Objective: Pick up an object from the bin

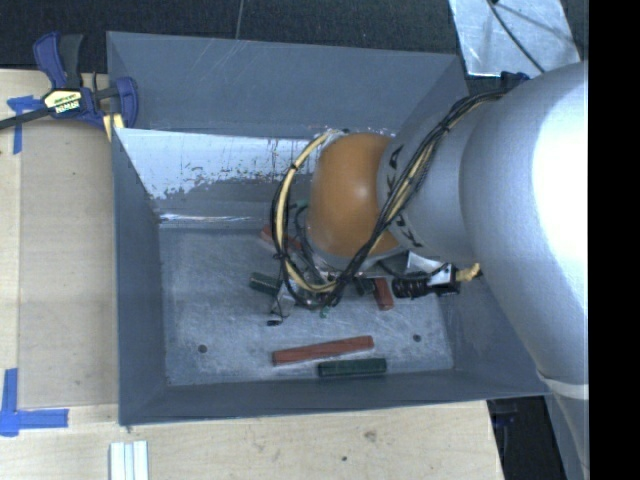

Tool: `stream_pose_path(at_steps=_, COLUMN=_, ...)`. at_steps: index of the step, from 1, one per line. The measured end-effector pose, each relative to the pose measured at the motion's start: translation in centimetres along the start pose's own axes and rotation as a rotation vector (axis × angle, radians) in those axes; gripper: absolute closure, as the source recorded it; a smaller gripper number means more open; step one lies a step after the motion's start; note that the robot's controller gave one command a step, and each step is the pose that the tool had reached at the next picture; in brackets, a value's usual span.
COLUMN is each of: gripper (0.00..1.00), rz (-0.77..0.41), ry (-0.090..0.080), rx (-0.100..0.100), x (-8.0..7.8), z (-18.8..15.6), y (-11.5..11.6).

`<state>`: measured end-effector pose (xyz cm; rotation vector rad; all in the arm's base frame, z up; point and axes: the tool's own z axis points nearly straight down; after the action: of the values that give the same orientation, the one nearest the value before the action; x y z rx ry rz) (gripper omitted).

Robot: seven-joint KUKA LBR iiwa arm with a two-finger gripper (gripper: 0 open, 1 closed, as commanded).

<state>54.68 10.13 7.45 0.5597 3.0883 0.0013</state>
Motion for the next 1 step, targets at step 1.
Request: stream_pose_path(at_steps=1, gripper=1.00, rz=0.000, ry=0.010, rx=0.006, x=0.25, z=-1.92, y=-0.17)
